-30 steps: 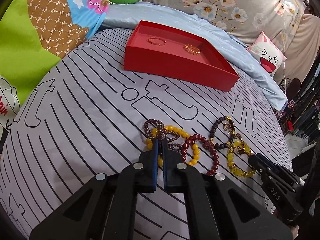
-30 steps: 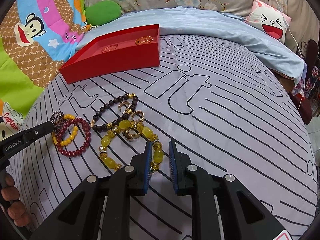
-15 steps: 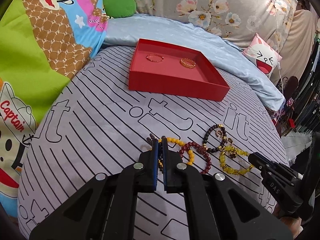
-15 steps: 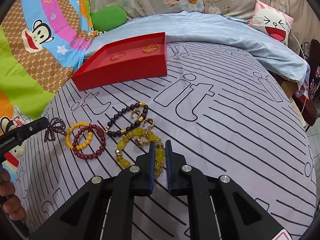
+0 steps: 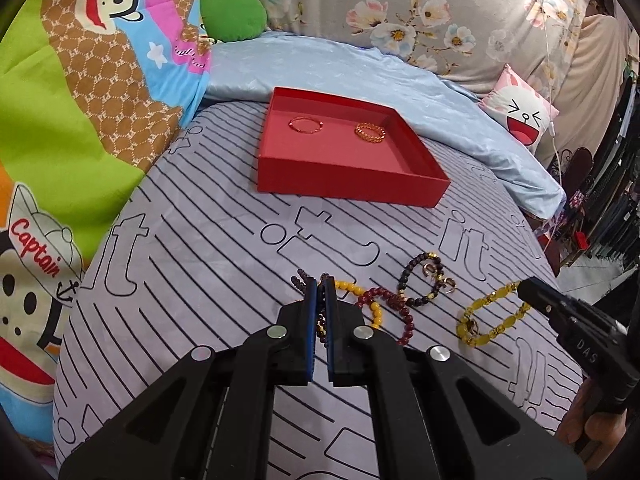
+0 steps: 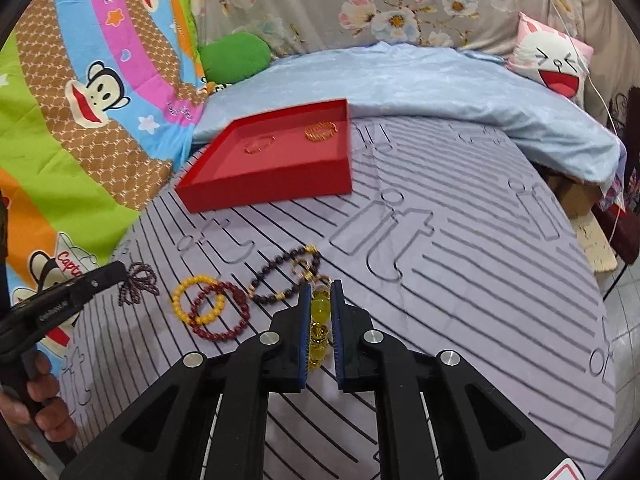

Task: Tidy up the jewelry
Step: 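Grasp the dark garnet bead bracelet with the left tool while the right tool grasps the yellow bead bracelet, then carry both bracelets over the red tray and open both tools to drop them, then move both tools back toward the red and black bead bracelets, then grasp the red bead bracelet with the left tool while the right tool grasps the black bead bracelet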

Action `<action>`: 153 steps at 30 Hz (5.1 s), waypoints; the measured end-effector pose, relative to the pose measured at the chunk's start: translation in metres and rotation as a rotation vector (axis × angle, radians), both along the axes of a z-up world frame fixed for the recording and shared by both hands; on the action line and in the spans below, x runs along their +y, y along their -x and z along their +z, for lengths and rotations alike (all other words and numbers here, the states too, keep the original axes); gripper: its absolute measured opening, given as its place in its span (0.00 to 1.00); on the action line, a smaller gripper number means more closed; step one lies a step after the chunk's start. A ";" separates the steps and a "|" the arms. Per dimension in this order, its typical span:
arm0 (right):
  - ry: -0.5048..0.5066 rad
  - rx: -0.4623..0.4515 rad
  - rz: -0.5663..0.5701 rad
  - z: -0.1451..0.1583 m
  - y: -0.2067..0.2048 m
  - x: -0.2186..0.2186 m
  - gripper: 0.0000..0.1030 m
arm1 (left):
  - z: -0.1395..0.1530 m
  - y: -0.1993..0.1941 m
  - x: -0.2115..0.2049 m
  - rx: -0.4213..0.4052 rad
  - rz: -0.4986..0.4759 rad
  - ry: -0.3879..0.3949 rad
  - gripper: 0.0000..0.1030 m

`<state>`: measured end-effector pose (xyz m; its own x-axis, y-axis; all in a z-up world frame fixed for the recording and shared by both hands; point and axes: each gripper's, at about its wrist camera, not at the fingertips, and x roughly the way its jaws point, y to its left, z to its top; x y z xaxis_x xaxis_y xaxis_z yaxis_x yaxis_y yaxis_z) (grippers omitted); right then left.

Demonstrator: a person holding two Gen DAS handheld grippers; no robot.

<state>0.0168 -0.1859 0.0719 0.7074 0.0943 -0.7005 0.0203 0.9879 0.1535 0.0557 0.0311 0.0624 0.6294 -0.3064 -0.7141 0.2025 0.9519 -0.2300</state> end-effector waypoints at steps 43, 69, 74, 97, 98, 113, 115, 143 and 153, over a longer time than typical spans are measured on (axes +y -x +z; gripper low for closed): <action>0.029 0.147 0.085 -0.012 -0.312 0.010 0.09 | 0.010 -0.244 -0.039 0.035 -0.095 -0.094 0.17; 0.023 0.043 0.049 0.012 -0.208 -0.017 0.27 | -0.006 -0.188 -0.035 -0.011 -0.036 -0.273 0.56; 0.038 0.038 0.048 0.011 -0.170 -0.015 0.27 | 0.002 -0.153 -0.030 -0.046 -0.025 -0.268 0.56; 0.014 0.112 -0.046 -0.041 -0.045 -0.021 0.28 | -0.052 -0.029 -0.059 0.010 -0.087 -0.252 0.57; 0.012 0.115 -0.050 -0.043 -0.042 -0.022 0.28 | -0.054 -0.028 -0.061 0.012 -0.087 -0.253 0.56; -0.015 0.141 -0.039 -0.060 -0.024 -0.012 0.28 | -0.068 -0.020 -0.064 0.037 -0.079 -0.196 0.27; -0.012 0.139 -0.029 -0.060 -0.024 -0.009 0.28 | -0.068 -0.020 -0.063 0.038 -0.080 -0.184 0.17; -0.024 0.155 -0.010 -0.071 -0.060 0.033 0.26 | -0.071 -0.018 -0.044 0.025 0.006 -0.128 0.09; -0.160 0.191 -0.031 -0.073 -0.059 0.017 0.23 | -0.071 -0.018 -0.043 0.025 0.005 -0.124 0.10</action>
